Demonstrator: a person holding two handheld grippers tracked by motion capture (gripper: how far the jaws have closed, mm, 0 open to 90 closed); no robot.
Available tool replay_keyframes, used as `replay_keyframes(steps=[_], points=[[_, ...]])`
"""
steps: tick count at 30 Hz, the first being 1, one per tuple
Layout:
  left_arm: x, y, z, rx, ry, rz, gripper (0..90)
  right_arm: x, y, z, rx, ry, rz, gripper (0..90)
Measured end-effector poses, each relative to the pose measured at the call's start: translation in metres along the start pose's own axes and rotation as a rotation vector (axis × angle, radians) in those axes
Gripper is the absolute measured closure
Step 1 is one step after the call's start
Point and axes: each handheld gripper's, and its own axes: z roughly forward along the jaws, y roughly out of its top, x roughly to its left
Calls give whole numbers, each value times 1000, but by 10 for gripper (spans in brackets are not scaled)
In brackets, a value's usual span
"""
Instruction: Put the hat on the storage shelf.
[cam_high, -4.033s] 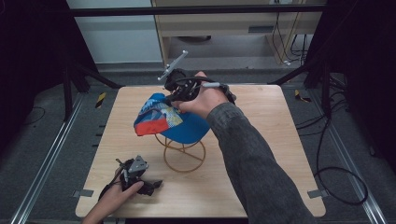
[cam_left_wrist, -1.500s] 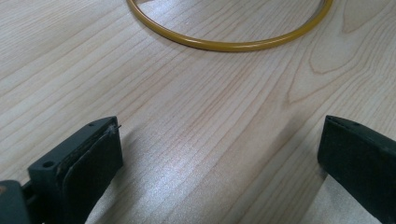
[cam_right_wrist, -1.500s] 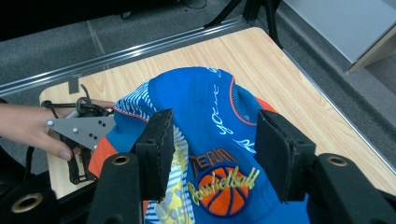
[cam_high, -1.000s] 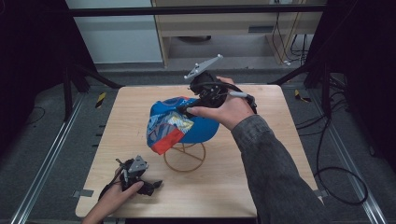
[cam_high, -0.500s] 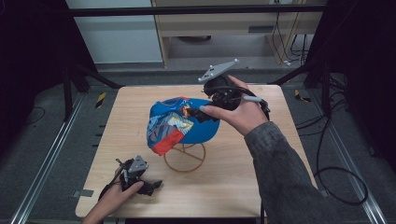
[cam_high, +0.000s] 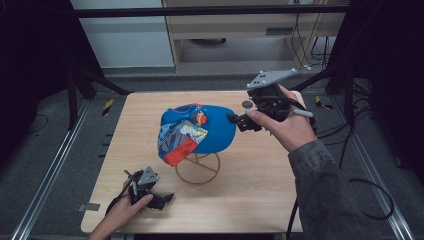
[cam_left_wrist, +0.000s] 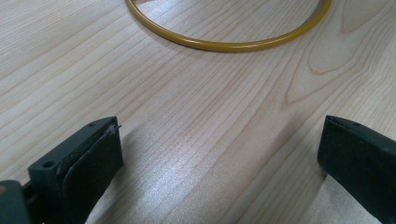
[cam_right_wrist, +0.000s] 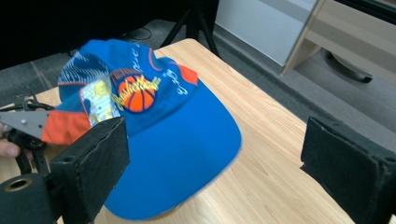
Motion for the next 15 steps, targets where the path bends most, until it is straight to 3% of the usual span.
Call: replay_keyframes(steps=[15], points=[[-1, 0, 1, -4, 1, 0, 0, -17, -32, -19, -16, -76, 43, 125]])
